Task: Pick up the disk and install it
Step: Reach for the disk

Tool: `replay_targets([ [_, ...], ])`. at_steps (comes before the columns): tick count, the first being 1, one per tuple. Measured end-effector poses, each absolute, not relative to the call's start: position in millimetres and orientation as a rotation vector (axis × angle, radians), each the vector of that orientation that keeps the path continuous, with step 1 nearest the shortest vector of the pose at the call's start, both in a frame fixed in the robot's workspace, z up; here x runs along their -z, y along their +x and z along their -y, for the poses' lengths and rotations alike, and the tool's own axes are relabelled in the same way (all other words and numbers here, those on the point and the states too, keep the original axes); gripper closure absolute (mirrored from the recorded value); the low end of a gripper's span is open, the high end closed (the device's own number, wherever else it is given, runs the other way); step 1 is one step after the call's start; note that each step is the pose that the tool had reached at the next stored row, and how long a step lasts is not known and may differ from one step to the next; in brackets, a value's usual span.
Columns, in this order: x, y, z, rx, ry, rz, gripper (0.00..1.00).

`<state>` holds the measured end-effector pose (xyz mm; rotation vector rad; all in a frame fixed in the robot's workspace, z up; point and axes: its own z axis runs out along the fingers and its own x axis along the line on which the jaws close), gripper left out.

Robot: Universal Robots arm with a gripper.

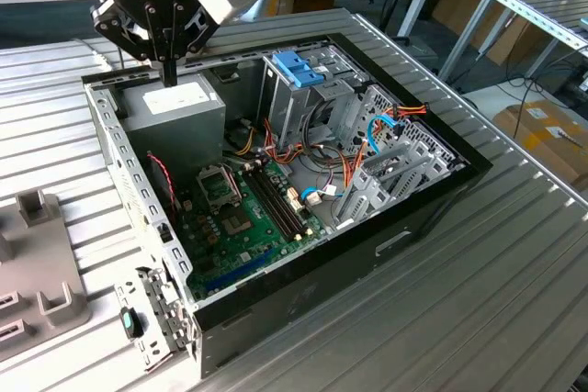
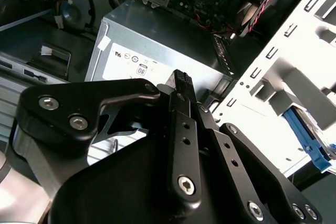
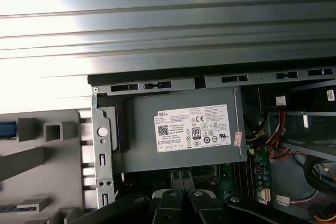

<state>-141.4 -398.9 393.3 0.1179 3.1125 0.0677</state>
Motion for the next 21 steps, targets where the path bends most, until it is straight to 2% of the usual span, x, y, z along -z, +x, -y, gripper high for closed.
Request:
replay_targets([
  [21,-393.2,-170.1,398.9,-0.068,0.118,-3.112,0.89],
])
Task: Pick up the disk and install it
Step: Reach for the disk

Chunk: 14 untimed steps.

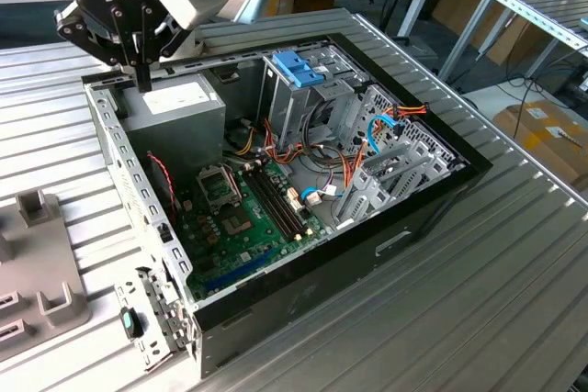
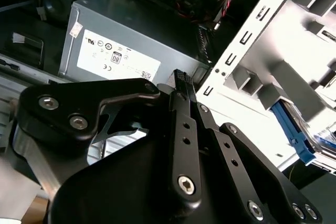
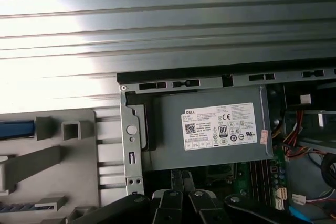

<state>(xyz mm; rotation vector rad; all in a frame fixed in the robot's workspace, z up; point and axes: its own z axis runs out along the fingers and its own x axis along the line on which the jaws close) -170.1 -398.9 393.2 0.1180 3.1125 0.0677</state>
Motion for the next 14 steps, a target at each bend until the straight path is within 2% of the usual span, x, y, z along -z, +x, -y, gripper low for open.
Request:
replay_targets([
  [14,-393.1,-196.2,398.8,-0.068,0.118,-3.112,0.89],
])
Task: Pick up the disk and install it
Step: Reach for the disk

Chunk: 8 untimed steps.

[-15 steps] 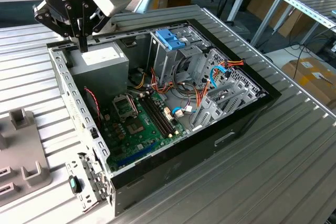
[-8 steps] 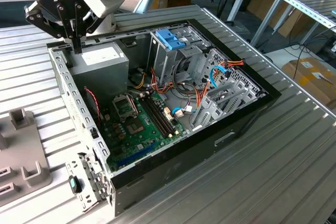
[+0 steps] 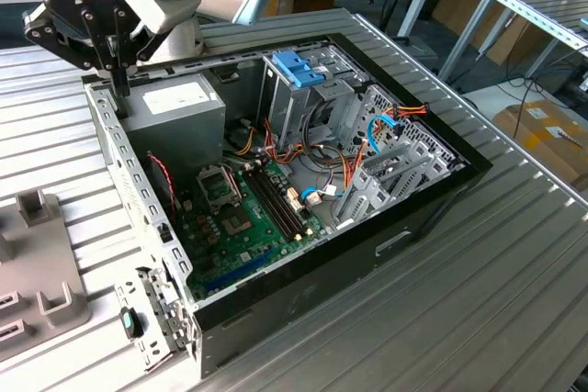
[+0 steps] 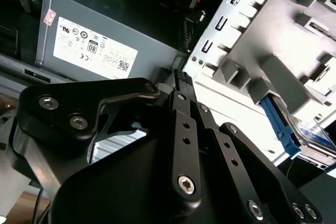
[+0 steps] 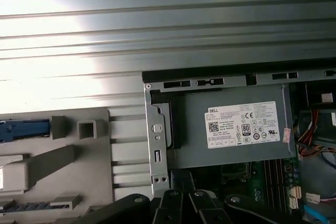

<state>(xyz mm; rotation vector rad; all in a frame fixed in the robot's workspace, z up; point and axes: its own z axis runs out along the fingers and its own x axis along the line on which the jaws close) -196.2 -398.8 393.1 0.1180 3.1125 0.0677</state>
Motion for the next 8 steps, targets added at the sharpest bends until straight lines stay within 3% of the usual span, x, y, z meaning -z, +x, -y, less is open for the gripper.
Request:
replay_targets([
  [8,-393.0,-214.7,398.8,-0.068,0.118,-3.112,0.89],
])
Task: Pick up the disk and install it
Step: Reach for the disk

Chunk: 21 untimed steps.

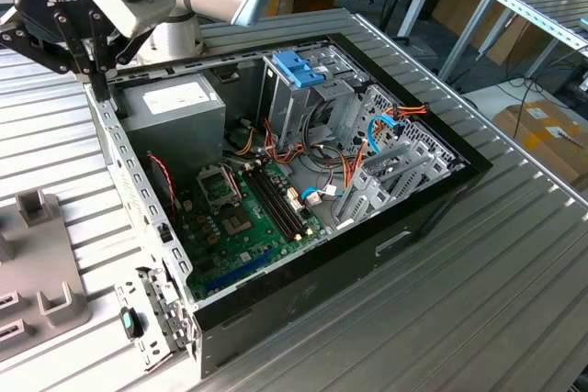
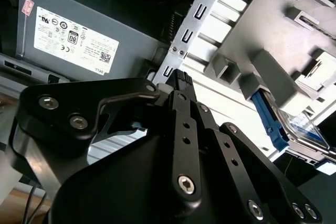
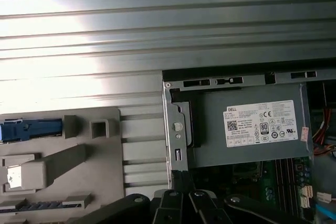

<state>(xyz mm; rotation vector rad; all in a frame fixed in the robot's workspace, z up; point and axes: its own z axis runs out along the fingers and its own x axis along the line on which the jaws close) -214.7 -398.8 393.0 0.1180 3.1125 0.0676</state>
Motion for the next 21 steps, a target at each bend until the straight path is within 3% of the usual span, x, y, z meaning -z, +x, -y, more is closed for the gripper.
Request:
replay_targets([
  [21,-392.8,-240.1,398.7,-0.068,0.118,-3.112,0.89],
])
